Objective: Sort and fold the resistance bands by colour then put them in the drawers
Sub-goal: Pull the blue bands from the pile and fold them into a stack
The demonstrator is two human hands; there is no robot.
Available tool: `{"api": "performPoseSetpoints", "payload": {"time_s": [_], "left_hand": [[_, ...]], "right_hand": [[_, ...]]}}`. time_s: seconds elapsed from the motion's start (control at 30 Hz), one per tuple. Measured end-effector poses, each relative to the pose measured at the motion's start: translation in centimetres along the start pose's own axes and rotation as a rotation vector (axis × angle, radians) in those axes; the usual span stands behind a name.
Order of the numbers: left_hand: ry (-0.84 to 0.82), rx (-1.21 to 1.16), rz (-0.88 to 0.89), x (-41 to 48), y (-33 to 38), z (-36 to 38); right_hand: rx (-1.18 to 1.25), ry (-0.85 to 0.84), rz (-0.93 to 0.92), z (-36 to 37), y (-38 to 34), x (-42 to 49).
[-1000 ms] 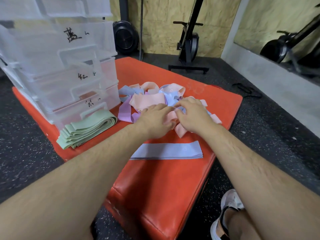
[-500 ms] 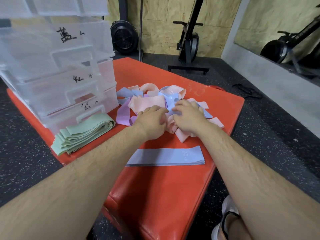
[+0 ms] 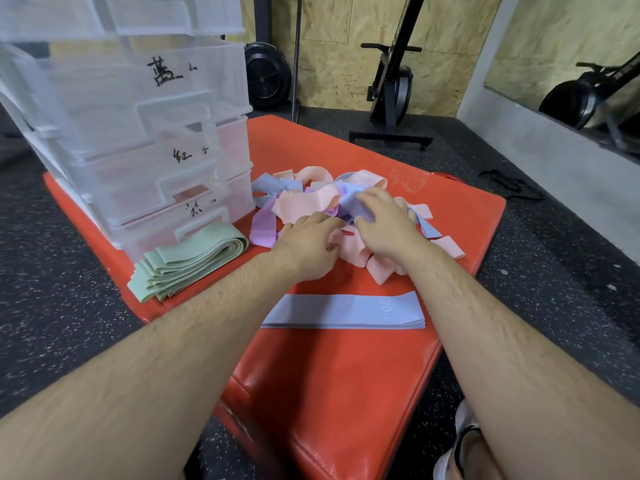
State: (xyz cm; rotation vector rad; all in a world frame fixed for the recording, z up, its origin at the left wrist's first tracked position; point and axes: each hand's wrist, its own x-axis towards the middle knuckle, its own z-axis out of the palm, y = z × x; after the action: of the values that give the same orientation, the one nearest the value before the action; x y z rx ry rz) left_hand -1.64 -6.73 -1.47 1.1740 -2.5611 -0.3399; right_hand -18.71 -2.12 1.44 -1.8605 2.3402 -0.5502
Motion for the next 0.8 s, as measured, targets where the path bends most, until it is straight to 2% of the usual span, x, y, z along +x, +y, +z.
{"api": "performPoseSetpoints", "payload": {"time_s": [0.17,0.37,0.43,0.5,0.6,0.73,0.8], "left_hand": [[0.055,-0.030,0.021,0.0,-0.1,-0.6],[0.245,-0.234,-0.008,-0.1,0.9,-2.7],[0.273,-0.418,-0.056,-0.1,1.5,-3.5],[0.266,-0.657,-0.182,-0.1,2.0,-4.2],[0.225,-0.884,-0.334,-0.2,2.3,-4.7],[0.068,-1.330,-0.439,-0.9,3.6,-5.9],[0.038,-1.511,-0.421,-1.1,4.0,-6.3]], "right_hand": [[0.338,0.156,-0.145,-2.1,-0.1,0.9],[0.493,0.279,-0.304,-5.0,-1.4,-0.1],[0.506,0.307,-0.339,-5.7,-1.4,-0.7],[0.537,0.333,-0.340,-6.3,-1.0,-1.2],[0.678,0.326,-0.305,-6.8,-0.9,-2.4],[0.874,0.224,-0.279,-8.0,-1.8,-4.5],[0.936,0.119,-0.252,-8.5,-2.2,-5.7]]}}
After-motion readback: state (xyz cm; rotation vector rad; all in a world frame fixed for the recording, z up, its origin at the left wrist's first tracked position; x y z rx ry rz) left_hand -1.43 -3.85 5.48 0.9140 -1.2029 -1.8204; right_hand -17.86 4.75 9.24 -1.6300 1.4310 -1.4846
